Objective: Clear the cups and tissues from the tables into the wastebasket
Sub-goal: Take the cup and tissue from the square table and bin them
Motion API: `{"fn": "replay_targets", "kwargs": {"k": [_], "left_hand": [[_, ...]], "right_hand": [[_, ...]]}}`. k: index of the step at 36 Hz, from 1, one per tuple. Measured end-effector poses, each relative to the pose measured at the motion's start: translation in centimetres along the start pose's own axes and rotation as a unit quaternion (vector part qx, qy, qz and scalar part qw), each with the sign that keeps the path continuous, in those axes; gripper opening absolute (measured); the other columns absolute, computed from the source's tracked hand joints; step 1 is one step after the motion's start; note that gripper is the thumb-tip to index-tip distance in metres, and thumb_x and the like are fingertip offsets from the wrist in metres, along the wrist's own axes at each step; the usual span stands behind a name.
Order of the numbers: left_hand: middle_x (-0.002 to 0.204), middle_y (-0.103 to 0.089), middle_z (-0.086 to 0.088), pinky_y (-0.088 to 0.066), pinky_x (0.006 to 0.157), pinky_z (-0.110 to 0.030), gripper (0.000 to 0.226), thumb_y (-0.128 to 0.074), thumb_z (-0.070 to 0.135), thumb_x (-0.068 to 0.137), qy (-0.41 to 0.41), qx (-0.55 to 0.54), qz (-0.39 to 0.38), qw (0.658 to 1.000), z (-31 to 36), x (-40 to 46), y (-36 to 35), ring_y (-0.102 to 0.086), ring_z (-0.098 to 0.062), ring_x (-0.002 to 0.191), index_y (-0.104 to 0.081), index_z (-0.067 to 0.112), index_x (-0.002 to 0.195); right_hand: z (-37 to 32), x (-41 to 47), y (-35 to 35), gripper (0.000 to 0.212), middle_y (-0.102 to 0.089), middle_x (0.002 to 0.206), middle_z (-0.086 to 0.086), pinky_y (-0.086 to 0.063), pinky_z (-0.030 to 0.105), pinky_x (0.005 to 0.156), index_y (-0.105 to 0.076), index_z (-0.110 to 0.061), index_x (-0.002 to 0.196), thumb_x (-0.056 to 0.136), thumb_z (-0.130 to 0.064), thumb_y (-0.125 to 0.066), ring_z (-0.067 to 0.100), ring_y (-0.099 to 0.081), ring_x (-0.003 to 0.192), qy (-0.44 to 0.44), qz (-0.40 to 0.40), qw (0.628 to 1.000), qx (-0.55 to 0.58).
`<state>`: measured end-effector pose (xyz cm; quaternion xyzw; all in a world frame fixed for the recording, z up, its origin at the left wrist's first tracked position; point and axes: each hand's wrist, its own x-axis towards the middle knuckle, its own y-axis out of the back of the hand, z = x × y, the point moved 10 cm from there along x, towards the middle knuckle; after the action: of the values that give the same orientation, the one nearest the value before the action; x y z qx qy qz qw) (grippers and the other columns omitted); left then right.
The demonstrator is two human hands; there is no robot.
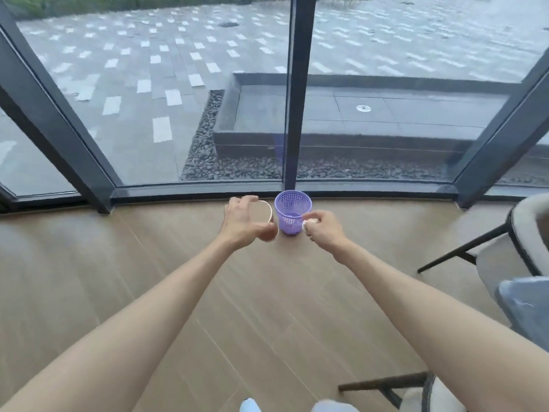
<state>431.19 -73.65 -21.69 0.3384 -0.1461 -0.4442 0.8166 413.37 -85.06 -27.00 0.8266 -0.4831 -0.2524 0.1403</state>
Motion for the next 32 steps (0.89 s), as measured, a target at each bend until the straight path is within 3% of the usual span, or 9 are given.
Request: {"fn": "replay_targets", "kwargs": {"k": [3,6,9,14,18,21,23,27,32], "left_hand": [[0.132,-0.043,-0.01,-0.032,0.105,-0.026,0.077,-0.084,0.032,0.069,0.0,-0.005,-0.025,1.0,-0.1,4.1,-0.2,-0.04,-0.023,0.13,-0.05,0.017,0.136],[0.13,-0.042,-0.008,-0.034,0.1,-0.024,0.079,-0.084,0.035,0.065,-0.005,-0.007,-0.06,0.998,0.6,8.0,-1.3,-0.041,-0.022,0.128,-0.05,0.021,0.135],[0.129,-0.04,-0.008,-0.035,0.1,-0.024,0.087,-0.079,0.042,0.056,-0.009,-0.006,-0.084,0.996,1.3,11.9,-2.7,-0.04,-0.023,0.128,-0.05,0.024,0.136],[0.121,-0.037,-0.003,-0.031,0.096,-0.021,0.084,-0.085,0.038,0.062,-0.016,-0.007,-0.081,0.997,1.8,18.4,-4.5,-0.039,-0.022,0.127,-0.048,0.02,0.136],[0.122,-0.038,-0.004,-0.037,0.103,-0.027,0.079,-0.086,0.035,0.065,-0.005,0.004,-0.067,0.998,1.6,25.0,-5.2,-0.044,-0.023,0.124,-0.048,0.018,0.132],[0.127,-0.041,-0.007,-0.039,0.103,-0.031,0.08,-0.086,0.036,0.065,0.019,0.022,-0.057,0.998,1.5,30.3,-5.4,-0.046,-0.024,0.122,-0.047,0.017,0.132],[0.128,-0.043,-0.007,-0.038,0.101,-0.029,0.081,-0.086,0.037,0.065,0.029,0.028,-0.061,0.997,1.7,33.5,-6.2,-0.047,-0.023,0.122,-0.046,0.016,0.133],[0.129,-0.043,-0.007,-0.032,0.094,-0.022,0.081,-0.086,0.036,0.065,0.036,0.018,-0.069,0.997,2.3,38.8,-8.9,-0.045,-0.022,0.123,-0.046,0.014,0.133],[0.127,-0.042,-0.008,-0.038,0.103,-0.03,0.081,-0.086,0.034,0.066,0.053,0.016,-0.104,0.993,2.0,44.3,-13.0,-0.046,-0.024,0.123,-0.046,0.017,0.133]], "right_hand": [[-0.3,2.9,0.6,0.031,-0.069,0.095,0.004,-0.054,0.035,0.085,-0.069,-0.023,0.108,0.08,-0.018,-0.057,0.025,-0.068,0.093,-0.016,0.025,1.0,-0.006],[-0.7,6.0,1.4,0.012,-0.074,0.092,0.007,-0.054,0.034,0.082,-0.069,-0.025,0.086,0.08,-0.019,-0.06,0.026,-0.07,0.093,-0.03,0.05,0.998,0.0],[-1.1,9.4,2.4,0.018,-0.074,0.089,0.011,-0.055,0.035,0.079,-0.061,-0.027,0.067,0.081,-0.017,-0.062,0.027,-0.069,0.09,-0.044,0.072,0.996,-0.004],[-0.8,17.5,2.8,0.01,-0.065,0.076,0.006,-0.054,0.037,0.076,-0.064,-0.009,0.07,0.08,-0.013,-0.062,0.027,-0.066,0.081,-0.07,0.056,0.996,-0.02],[-1.4,25.4,3.5,0.017,-0.069,0.084,0.009,-0.056,0.041,0.081,-0.055,-0.017,0.064,0.08,-0.015,-0.062,0.034,-0.07,0.09,-0.066,0.061,0.996,-0.011],[-2.2,30.7,4.2,0.021,-0.068,0.076,0.013,-0.059,0.047,0.081,-0.051,-0.015,0.061,0.079,-0.02,-0.061,0.038,-0.071,0.084,-0.067,0.059,0.996,-0.021],[-2.6,34.1,4.7,0.019,-0.072,0.08,0.017,-0.059,0.047,0.081,-0.055,-0.011,0.066,0.079,-0.023,-0.062,0.038,-0.07,0.083,-0.067,0.049,0.996,-0.039],[-3.7,40.4,5.6,0.018,-0.072,0.099,0.009,-0.057,0.042,0.085,-0.065,-0.017,0.089,0.08,-0.032,-0.064,0.031,-0.07,0.091,-0.054,0.02,0.996,-0.071],[-2.8,46.3,6.1,0.024,-0.071,0.106,0.011,-0.054,0.036,0.088,-0.064,-0.014,0.101,0.082,-0.028,-0.066,0.029,-0.067,0.1,-0.088,0.006,0.992,-0.096]]}}
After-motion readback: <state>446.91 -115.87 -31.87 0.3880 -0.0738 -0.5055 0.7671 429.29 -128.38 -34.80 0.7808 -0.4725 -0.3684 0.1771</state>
